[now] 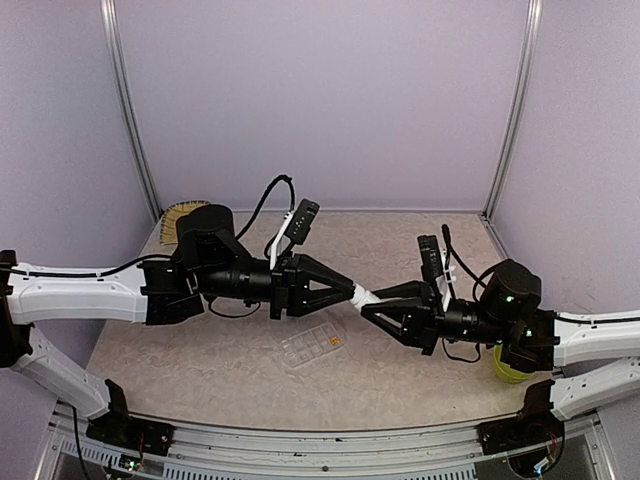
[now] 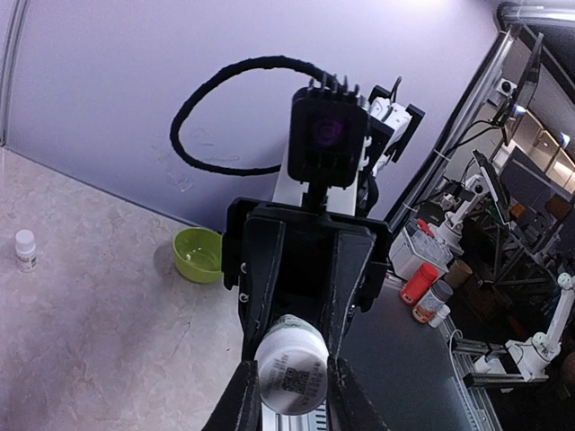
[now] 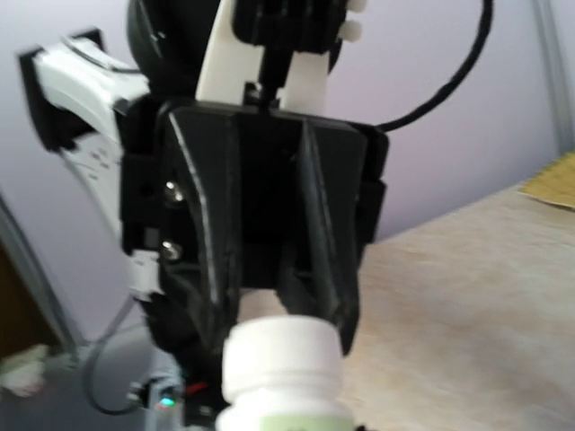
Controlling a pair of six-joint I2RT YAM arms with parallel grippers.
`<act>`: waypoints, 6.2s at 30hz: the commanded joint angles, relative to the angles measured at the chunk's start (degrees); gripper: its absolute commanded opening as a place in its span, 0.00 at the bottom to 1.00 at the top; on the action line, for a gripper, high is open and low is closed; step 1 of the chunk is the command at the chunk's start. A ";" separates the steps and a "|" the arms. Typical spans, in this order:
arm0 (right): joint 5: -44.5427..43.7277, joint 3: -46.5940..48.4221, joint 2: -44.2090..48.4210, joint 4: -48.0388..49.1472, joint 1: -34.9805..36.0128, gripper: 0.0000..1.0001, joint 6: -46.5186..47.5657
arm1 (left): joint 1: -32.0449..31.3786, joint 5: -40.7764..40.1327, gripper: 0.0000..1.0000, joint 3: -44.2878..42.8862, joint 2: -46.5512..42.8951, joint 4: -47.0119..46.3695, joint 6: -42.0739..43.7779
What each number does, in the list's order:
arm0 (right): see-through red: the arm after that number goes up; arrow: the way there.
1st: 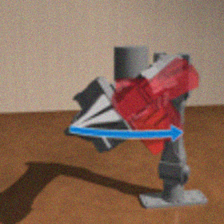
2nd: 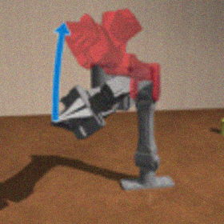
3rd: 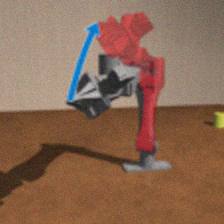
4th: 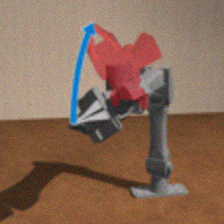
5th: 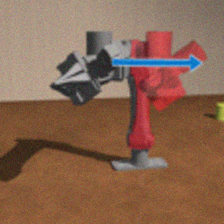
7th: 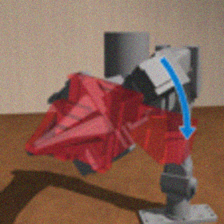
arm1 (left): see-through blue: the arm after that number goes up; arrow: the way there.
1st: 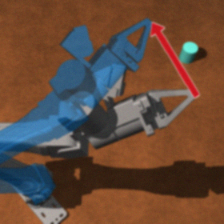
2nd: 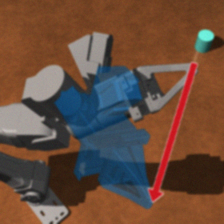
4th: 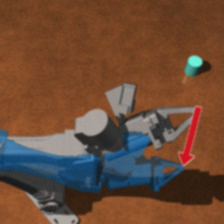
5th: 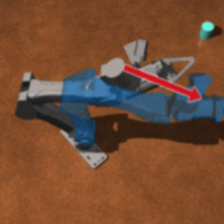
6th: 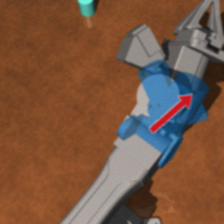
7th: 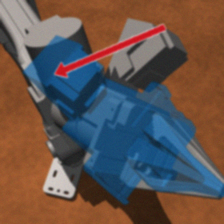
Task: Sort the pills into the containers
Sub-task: Screw the lid of the pill bottle onto the pill bottle, then pass from the right arm to the left, then place the pill bottle at the center of the board.
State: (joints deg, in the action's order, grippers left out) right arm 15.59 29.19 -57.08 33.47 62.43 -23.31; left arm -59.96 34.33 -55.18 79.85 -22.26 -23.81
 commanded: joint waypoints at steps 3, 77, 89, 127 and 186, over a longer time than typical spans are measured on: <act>0.12 0.51 -0.18 0.09 -0.21 0.00 -8.21 | -3.38 5.69 0.20 -0.67 -2.41 -0.76 6.12; -6.54 0.42 -1.37 -2.12 -0.21 0.00 2.42 | 1.51 -4.45 0.59 -5.94 2.20 11.19 -4.44; -7.23 0.16 -1.41 -1.76 -0.21 0.00 3.07 | 1.43 -3.12 0.61 -6.69 4.55 11.93 -4.50; -10.90 0.37 -2.17 -4.72 -0.21 0.51 3.92 | 3.01 -8.42 0.28 -5.05 2.94 13.32 -5.95; -23.64 -3.79 2.58 -12.32 -1.16 0.68 1.98 | 30.34 -57.42 0.24 2.92 17.93 18.65 2.54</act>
State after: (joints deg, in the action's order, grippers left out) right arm -7.77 26.17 -54.41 19.99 61.76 -20.67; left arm -31.46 -21.15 -52.07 96.60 -0.25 -22.02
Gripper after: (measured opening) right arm 0.682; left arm 0.255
